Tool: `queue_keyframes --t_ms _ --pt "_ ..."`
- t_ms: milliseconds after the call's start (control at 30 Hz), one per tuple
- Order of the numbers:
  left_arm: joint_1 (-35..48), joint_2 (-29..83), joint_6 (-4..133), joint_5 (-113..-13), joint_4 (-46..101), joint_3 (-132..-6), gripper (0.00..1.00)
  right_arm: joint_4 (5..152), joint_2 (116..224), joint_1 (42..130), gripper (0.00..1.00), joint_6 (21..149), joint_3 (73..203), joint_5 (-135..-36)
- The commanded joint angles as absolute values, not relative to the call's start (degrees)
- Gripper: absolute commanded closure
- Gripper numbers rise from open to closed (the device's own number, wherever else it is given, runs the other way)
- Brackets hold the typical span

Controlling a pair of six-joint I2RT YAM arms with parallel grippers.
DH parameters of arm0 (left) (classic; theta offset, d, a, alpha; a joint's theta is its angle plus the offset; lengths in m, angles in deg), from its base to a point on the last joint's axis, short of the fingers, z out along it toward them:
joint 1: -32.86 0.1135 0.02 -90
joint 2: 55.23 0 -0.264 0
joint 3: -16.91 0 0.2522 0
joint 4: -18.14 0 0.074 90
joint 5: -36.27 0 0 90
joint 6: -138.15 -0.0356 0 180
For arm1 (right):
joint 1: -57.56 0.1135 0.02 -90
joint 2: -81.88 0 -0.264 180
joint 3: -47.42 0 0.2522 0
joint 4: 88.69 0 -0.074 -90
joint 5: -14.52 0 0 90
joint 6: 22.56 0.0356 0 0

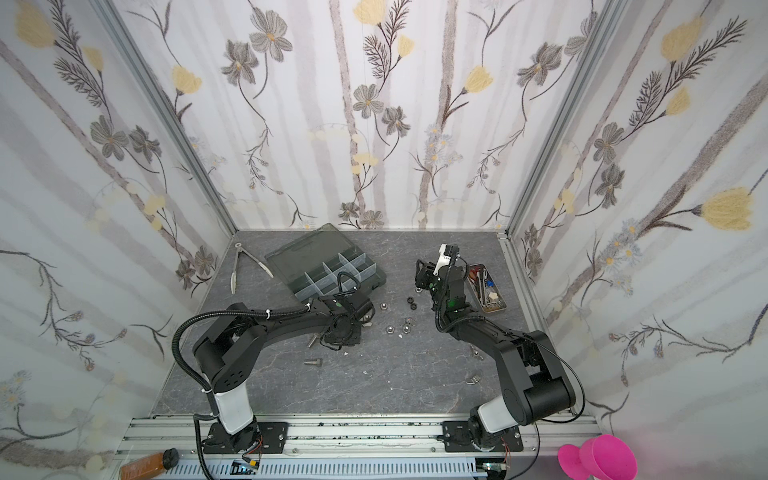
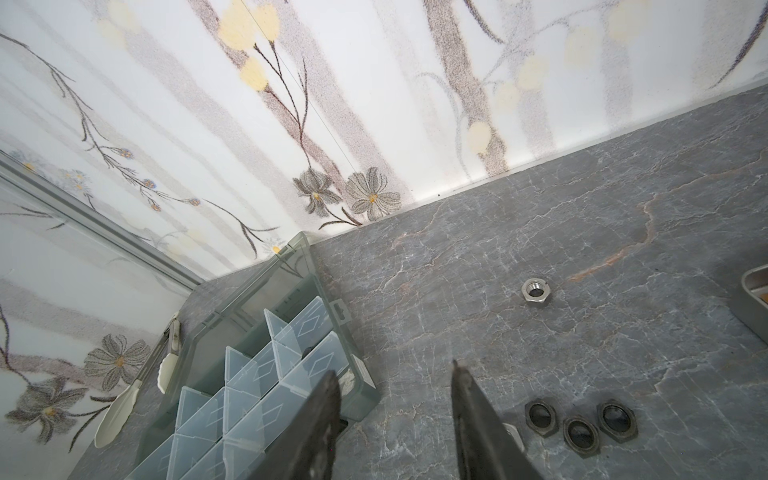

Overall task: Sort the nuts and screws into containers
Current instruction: 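Lift the black bolt over the organizer compartment and open the left gripper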

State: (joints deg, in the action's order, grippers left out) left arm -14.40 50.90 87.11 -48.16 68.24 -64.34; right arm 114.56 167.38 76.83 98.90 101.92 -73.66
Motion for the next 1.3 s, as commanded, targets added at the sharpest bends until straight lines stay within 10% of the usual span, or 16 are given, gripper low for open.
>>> queue_keyframes --t_ms 0,1267 --pt "-14.0 50.3 86.5 -46.9 68.6 -66.5 0.77 116.8 167.3 76.9 0.55 98.9 102.2 -73.9" --pt "-0.3 73.6 74.4 -46.7 76.3 -117.2 0.79 117.7 168.6 76.8 0.55 99.3 102.4 -74.9"
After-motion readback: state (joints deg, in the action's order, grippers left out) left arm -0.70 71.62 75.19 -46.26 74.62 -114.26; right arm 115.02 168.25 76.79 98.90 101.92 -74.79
